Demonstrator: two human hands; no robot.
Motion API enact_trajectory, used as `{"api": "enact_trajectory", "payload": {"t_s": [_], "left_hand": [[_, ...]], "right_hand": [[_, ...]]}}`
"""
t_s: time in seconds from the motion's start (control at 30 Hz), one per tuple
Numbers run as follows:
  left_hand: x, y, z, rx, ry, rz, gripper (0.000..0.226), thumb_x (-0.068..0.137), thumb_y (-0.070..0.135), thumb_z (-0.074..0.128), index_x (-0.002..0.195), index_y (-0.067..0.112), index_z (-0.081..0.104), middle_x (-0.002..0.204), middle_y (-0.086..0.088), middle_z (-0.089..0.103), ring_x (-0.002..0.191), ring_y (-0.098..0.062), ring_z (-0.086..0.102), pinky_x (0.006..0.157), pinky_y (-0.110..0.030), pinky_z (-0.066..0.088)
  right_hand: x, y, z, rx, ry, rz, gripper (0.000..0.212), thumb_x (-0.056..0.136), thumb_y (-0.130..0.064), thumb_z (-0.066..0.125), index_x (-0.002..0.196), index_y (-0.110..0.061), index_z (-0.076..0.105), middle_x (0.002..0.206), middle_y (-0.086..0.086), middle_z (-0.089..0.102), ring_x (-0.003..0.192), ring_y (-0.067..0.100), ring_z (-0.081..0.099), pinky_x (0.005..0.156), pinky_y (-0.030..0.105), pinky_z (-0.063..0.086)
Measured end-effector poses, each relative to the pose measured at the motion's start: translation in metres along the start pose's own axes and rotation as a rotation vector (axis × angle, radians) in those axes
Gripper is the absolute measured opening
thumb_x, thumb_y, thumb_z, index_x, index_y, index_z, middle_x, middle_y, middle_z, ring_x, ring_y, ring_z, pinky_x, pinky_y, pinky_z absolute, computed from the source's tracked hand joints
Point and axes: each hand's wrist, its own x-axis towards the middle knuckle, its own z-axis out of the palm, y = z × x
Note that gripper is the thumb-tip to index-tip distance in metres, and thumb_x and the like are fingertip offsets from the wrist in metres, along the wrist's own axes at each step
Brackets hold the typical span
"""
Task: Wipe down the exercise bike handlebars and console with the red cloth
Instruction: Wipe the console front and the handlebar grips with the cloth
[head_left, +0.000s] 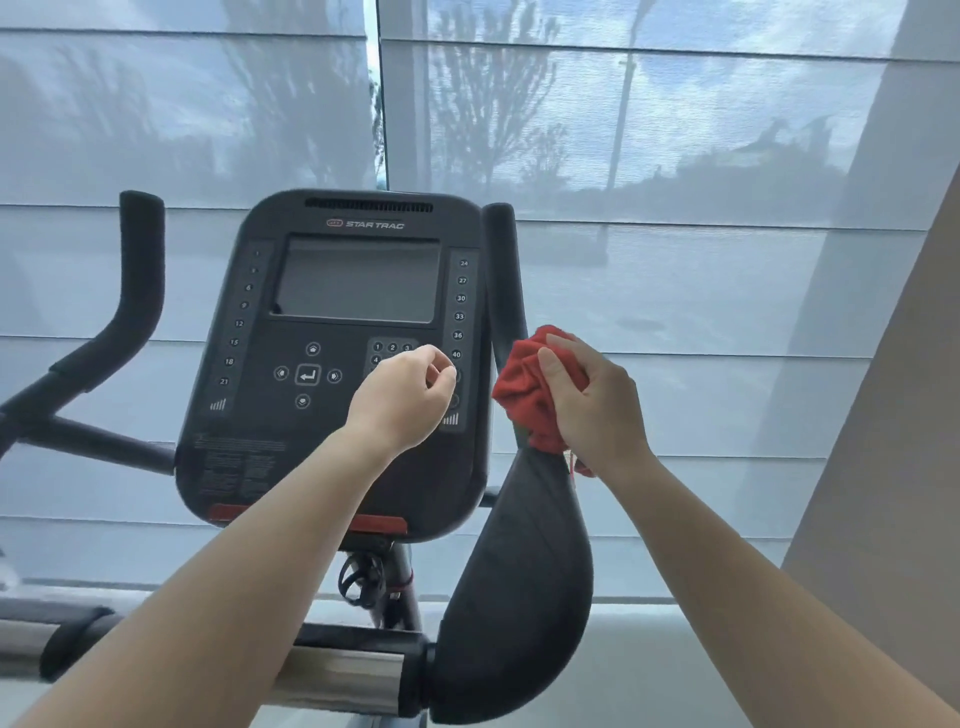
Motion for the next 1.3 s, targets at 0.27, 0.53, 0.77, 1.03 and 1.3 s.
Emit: {"api": "enact_trajectory", "payload": {"t_s": [0.27,0.53,0.77,1.03,1.3], "left_hand": [[0.048,-0.030,0.035,0.194,0.010,0.073,0.024,0.092,0.030,0.045,0.110,0.020,0.058,0.114,0.003,0.056,0.108,-0.022,0.050,0.087,-0.038,0.046],[0.034,-0.086,0.076,0.482,-0.134,0.094,0.062,0.095,0.048,0.032,0.147,0.040,-0.001,0.158,0.009,-0.010,0.146,-0.021,-0.007,0.115,-0.049,0.013],[0.032,-0.085,0.081,0.491,-0.108,0.085,0.064,0.095,0.048,0.030,0.147,0.039,-0.006,0.157,0.008,-0.015,0.145,-0.023,-0.011,0.115,-0.051,0.007],[0.036,-0.084,0.071,0.426,-0.191,0.090,0.063,0.095,0.050,0.032,0.148,0.038,0.000,0.158,0.008,-0.014,0.145,-0.022,-0.011,0.115,-0.052,0.009],[0.039,-0.080,0.062,0.338,-0.261,0.064,0.062,0.095,0.050,0.034,0.148,0.039,0.004,0.157,0.010,-0.014,0.144,-0.020,-0.013,0.115,-0.053,0.005]], "right_hand": [[0.032,0.028,0.028,-0.130,-0.205,0.003,0.040,0.093,-0.033,0.053,0.130,-0.016,0.054,0.143,-0.011,0.043,0.126,0.006,0.042,0.083,-0.009,0.016],[0.046,0.037,0.028,-0.108,-0.230,-0.047,0.041,0.093,-0.034,0.052,0.132,-0.023,0.051,0.141,-0.018,0.041,0.125,-0.001,0.039,0.083,-0.012,0.016],[0.041,0.031,0.022,-0.131,-0.162,-0.013,0.034,0.087,-0.037,0.060,0.119,-0.026,0.064,0.122,-0.011,0.062,0.108,0.000,0.055,0.082,-0.003,0.029],[0.033,0.022,0.024,-0.283,-0.155,-0.002,0.038,0.087,-0.041,0.058,0.122,-0.026,0.061,0.120,-0.005,0.065,0.104,0.007,0.058,0.073,-0.009,0.025],[0.029,0.006,0.028,-0.333,-0.172,-0.029,0.030,0.091,-0.034,0.055,0.112,-0.014,0.064,0.117,0.002,0.065,0.097,0.009,0.054,0.072,0.003,0.032]]}}
